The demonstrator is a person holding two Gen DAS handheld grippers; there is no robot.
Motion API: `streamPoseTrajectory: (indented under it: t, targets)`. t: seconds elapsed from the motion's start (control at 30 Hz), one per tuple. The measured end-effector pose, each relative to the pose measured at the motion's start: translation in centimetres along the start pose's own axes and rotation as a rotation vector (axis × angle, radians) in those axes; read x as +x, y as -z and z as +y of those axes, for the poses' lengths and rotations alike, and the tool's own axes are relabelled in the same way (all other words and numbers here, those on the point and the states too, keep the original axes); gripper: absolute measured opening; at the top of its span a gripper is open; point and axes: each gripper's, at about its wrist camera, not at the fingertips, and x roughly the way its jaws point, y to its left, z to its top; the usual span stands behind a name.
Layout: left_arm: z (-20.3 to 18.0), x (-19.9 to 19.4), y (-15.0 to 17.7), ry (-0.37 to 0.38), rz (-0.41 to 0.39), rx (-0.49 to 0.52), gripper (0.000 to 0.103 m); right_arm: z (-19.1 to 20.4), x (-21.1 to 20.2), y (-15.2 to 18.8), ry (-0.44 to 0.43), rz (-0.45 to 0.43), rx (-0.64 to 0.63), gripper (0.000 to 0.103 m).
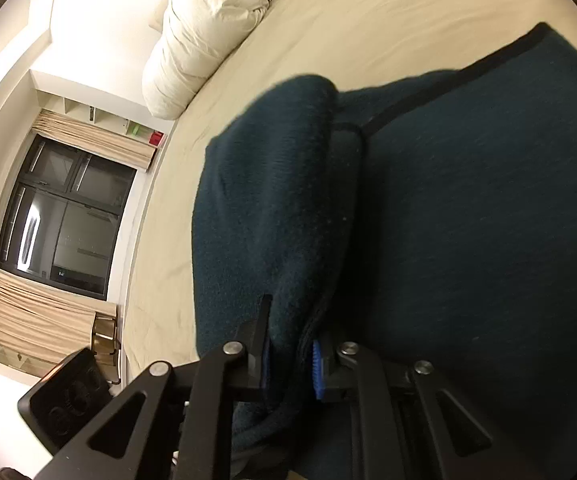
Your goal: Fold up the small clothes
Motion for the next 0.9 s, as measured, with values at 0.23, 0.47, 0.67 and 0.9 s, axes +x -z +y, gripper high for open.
streamPoseTrajectory:
  t: [0.23, 0.47, 0.67, 0.9]
  targets:
    - [0.1, -4.4, -1.4, 0.084, -0.097, -0.016, 0.020, -0.7, -3.5, -0.7, 0.028, -0.063, -0.043, 0.015]
    - [-0.4, -2.8, -2.8, 0.061, -0.093, -0.013, 0.020, -2.3, -8.5, -2.3, 0.110, -0.116, -0.098, 0.015]
    - [-0.4, -1.1, -2.5, 0.058, -0.047, 0.006, 0.020, -6.0, -9.7, -3.0, 0.159, -0.111, -0.059, 0.015]
    - [0.4, -2.9, -3.7, 0.048, -0.032, 0.022, 0.020, -7.2, -11.2, -3.3, 0.162, -0.120, -0.078, 0.015]
